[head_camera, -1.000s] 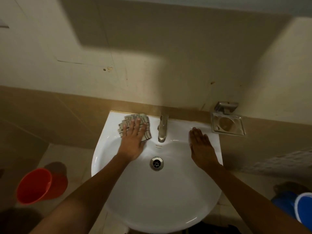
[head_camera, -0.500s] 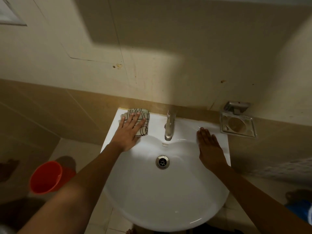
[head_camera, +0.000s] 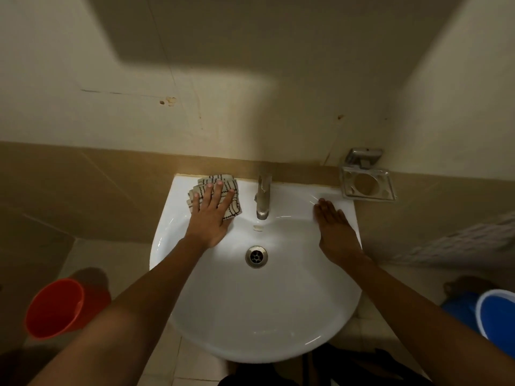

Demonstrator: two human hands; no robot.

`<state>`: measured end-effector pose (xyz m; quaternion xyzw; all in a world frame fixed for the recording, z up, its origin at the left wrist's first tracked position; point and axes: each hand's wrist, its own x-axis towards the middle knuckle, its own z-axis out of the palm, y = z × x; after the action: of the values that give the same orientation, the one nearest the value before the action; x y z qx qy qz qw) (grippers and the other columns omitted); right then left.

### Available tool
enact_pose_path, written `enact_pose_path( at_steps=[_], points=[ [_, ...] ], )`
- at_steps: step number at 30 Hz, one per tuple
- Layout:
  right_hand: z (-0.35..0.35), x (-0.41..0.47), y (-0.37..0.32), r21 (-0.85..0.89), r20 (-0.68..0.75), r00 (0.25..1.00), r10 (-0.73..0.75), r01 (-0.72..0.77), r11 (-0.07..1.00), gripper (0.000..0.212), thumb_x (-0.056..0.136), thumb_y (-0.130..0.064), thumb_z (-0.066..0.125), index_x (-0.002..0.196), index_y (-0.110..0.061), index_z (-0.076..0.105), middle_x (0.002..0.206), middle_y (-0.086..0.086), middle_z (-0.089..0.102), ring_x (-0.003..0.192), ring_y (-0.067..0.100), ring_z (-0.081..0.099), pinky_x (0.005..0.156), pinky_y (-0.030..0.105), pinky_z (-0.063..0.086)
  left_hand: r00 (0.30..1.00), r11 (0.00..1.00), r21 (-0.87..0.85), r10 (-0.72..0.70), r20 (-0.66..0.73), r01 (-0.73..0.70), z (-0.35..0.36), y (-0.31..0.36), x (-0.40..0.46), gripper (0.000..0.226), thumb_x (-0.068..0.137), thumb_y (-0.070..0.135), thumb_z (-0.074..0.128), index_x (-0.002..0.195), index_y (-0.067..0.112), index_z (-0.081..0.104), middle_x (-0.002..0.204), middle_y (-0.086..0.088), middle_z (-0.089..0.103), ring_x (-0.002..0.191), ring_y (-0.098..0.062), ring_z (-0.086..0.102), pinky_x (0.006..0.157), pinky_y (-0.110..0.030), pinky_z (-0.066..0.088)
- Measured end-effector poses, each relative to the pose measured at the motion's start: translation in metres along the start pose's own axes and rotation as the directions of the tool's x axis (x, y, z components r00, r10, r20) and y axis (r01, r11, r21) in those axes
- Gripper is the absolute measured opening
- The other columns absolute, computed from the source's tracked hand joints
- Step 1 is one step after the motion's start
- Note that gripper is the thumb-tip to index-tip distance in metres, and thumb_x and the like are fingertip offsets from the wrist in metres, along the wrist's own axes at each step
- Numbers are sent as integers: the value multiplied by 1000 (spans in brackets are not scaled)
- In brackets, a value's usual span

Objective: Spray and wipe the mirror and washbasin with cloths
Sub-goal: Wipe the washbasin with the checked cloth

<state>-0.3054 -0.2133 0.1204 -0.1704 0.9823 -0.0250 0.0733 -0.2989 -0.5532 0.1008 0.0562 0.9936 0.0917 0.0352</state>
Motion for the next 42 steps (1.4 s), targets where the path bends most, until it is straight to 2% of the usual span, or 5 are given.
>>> enact_pose_path(
  at_steps=[18, 23, 29, 34, 42],
  points=[
    [-22, -23, 2, -10, 129, 983, 130, -130, 992, 82, 89, -5, 45, 154, -7, -5, 162, 9, -10, 150, 22, -6, 122, 35, 7, 991, 988, -82, 132, -8, -133, 17, 44, -14, 74, 91, 56, 16, 156, 22, 22, 166, -6, 3, 152, -27, -7, 117, -47, -13],
    [-22, -29, 13, 3, 119, 989, 88, -89, 996, 83, 86, 1, 41, 153, -7, -7, 162, 9, -10, 150, 22, -5, 123, 36, 8, 992, 985, -123, 125, 9, -123, 27, 76, -37, 70, 93, 34, 43, 157, 20, 17, 166, -8, 0, 150, -25, -17, 118, -48, -14],
    [-19, -31, 36, 57, 126, 991, 43, -50, 997, 82, 87, 2, 40, 153, -9, -5, 163, 7, -8, 150, 20, -6, 122, 37, 12, 988, 986, -74, 152, 13, -151, 29, 127, -26, 73, 89, 48, 21, 156, 22, 21, 166, -8, 6, 152, -31, 4, 120, -52, -4],
    [-18, -29, 48, 101, 106, 994, -10, -1, 995, 80, 88, 3, 40, 154, -11, -3, 163, 5, -7, 150, 18, -4, 122, 33, 14, 989, 990, -25, 139, 57, -138, 29, 164, 8, 74, 89, 55, 9, 156, 26, 0, 164, -6, -10, 150, -29, -16, 120, -50, -6],
    [-16, -28, 67, 114, 120, 992, -50, 36, 993, 62, 101, -11, 33, 154, -12, 2, 163, 2, -6, 150, 15, -3, 121, 30, 14, 994, 1000, 30, 1, 107, -4, 26, 201, 42, 73, 102, 46, 33, 155, 25, -12, 163, -11, -22, 149, -32, -23, 118, -53, -15]
  ],
)
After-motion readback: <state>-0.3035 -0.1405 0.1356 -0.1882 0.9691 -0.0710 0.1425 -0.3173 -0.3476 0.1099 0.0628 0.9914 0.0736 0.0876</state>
